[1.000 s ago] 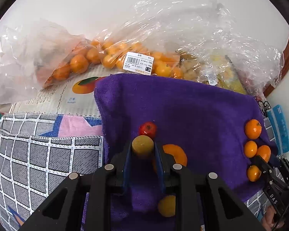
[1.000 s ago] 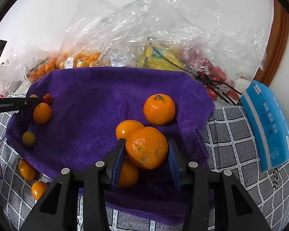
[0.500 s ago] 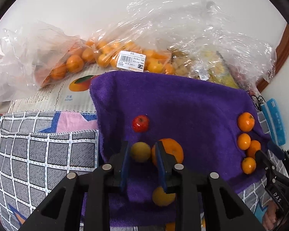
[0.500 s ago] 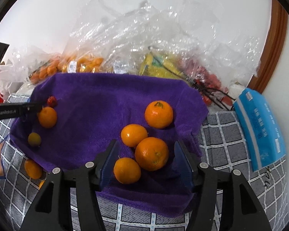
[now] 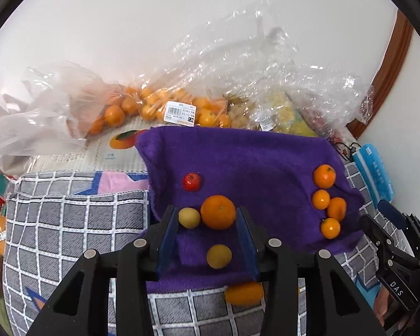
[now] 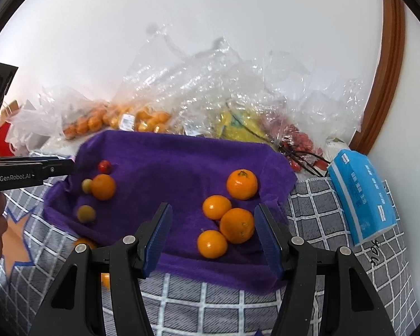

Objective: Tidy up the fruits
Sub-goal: 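Withdraw both tools toward the loose fruit beside the towel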

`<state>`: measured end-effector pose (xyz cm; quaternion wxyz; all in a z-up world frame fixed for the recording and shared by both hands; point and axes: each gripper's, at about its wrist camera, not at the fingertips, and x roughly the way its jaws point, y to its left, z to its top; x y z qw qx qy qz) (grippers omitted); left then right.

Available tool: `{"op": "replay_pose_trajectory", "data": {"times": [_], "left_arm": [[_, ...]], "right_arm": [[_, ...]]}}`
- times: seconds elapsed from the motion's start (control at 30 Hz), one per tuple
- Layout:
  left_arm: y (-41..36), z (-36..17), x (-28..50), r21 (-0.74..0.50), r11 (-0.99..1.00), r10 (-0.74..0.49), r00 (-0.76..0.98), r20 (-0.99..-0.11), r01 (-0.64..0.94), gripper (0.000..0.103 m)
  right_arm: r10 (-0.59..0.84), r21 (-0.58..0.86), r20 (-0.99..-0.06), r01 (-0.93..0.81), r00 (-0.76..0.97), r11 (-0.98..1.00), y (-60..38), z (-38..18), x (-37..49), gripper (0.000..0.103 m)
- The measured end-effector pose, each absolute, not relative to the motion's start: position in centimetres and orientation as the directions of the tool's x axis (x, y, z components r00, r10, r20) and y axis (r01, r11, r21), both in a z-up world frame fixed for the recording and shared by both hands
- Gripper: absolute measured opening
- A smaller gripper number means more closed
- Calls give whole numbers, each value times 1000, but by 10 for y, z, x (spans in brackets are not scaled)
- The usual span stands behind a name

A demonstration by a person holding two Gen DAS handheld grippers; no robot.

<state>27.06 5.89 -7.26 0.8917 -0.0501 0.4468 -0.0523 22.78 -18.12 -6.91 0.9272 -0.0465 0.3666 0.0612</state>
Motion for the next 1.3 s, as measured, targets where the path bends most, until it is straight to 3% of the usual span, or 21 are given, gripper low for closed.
{"op": "replay_pose_trajectory", "data": {"times": [0.6, 1.3], "left_arm": [[74, -43, 202, -140, 989, -129, 649, -750, 35, 40], [78, -44, 153, -162, 984, -174, 638, -750, 78, 40]], "right_arm": [[110, -5, -683, -156, 722, 988, -168, -50, 168, 60], [87, 5, -684, -115, 724, 993, -167, -56, 129, 59]]}}
